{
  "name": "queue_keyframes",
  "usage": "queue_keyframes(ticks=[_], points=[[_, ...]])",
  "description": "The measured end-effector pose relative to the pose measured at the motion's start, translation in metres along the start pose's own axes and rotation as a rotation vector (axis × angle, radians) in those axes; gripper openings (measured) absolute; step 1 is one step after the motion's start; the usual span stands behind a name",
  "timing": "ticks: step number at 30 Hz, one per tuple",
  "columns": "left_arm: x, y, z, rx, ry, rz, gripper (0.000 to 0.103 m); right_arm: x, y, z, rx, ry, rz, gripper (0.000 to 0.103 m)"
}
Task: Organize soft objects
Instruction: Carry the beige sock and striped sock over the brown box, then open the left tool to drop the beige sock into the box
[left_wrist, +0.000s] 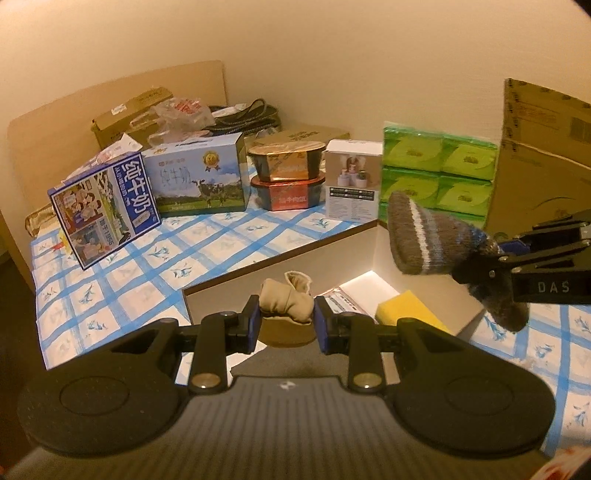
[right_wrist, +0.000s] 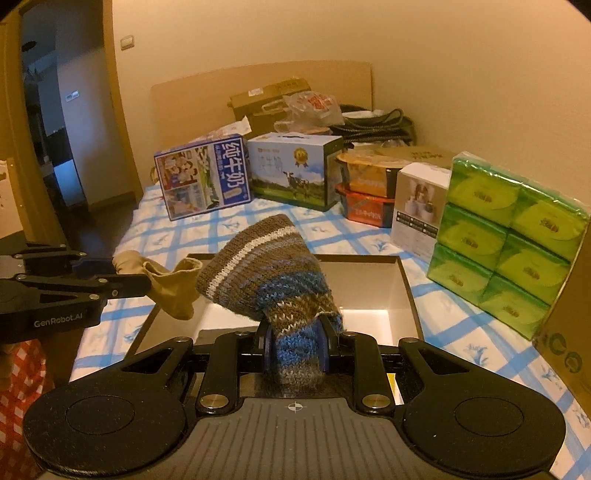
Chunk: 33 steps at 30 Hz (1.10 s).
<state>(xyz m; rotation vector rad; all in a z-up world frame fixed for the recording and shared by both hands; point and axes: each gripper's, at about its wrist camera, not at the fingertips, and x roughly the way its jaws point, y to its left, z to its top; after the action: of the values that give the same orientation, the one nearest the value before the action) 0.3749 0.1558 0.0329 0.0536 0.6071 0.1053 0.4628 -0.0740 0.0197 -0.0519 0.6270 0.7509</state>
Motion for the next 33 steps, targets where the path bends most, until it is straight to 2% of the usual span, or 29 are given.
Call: queue_keyframes(ticks=[15,29,32,33], points=[[0.052,0.017,0.003,-0.045,0.065,0.018,0.028,0.057,-0.005,0.009,0.057,0.052,0.013,0.024],[0.09,0.022,0.004,-0.043,0.102,0.039,0.028,0.091,-0.019,0.003,0.111,0.096,-0.001,0.024],[0.097,0.023,0.006,-0.056,0.107,0.039,0.029,0.095,-0.023,0.002,0.124,0.098,-0.004,0.024],[0.099,0.025,0.007,-0.068,0.105,0.041,0.034,0.097,-0.024,0.002,0.132,0.099,-0.004,0.024]])
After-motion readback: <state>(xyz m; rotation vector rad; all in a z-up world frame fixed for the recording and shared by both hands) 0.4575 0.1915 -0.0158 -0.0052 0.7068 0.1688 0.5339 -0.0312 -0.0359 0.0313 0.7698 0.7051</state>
